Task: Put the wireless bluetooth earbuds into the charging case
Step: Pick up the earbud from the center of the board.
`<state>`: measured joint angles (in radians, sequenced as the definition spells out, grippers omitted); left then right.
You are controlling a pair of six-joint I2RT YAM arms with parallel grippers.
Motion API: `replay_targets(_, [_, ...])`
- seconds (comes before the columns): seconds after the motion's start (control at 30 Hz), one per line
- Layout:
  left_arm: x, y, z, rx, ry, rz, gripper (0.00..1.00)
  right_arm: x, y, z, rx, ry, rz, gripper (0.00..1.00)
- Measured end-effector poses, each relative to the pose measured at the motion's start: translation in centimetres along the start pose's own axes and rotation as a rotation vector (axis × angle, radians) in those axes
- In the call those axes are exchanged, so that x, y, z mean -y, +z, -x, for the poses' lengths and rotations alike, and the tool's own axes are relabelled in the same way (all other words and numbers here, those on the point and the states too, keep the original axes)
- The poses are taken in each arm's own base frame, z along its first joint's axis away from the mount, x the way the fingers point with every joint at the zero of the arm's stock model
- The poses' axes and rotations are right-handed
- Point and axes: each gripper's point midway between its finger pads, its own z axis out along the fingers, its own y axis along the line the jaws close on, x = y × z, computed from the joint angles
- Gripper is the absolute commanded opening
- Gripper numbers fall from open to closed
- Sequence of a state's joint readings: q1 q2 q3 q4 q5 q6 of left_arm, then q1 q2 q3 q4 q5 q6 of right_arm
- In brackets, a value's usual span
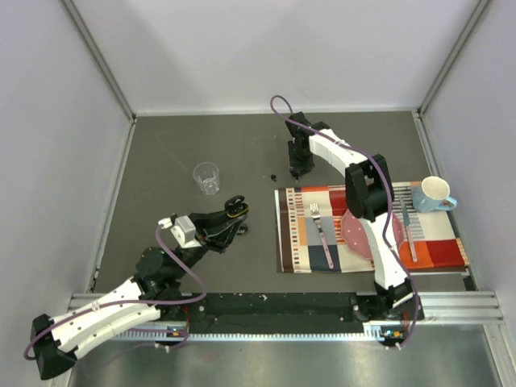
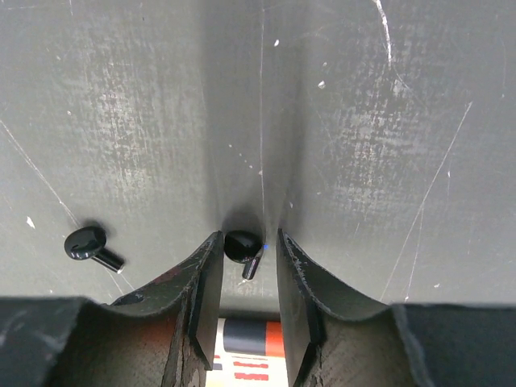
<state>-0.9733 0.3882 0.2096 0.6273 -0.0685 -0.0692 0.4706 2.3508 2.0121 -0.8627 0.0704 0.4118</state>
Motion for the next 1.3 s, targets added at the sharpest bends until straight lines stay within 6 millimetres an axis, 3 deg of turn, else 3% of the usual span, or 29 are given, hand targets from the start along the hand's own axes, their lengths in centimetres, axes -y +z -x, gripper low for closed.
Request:
replay_targets(0.73, [-0.09, -0.18, 0.06, 0.003, -0.001, 0.004, 0.00, 0.13, 0.05, -0.12, 0.012, -0.019, -0.054, 0.24])
replay_targets(0.83, [-0.08, -0.19, 0.04, 0.003, -0.004, 0.004, 0.00, 0.15, 0.01, -0.13, 0.010, -0.020, -0.055, 0.19])
replay_targets(0.9, [-0.07, -0.19, 0.04, 0.003, -0.004, 0.004, 0.00, 0.16, -0.01, -0.13, 0.009, -0.021, -0.055, 0.09])
replay_targets(1.07, [-0.07, -0.19, 0.01, 0.002, -0.008, 0.005, 0.00, 0.22, -0.07, -0.11, 0.009, -0.032, -0.058, 0.00])
replay_targets(1.3, [-0.43, -0.22, -0.15, -0.005, -0.011, 0.026, 0.00, 0.23, -0.73, 0.14, 0.018, -0.055, -0.057, 0.00])
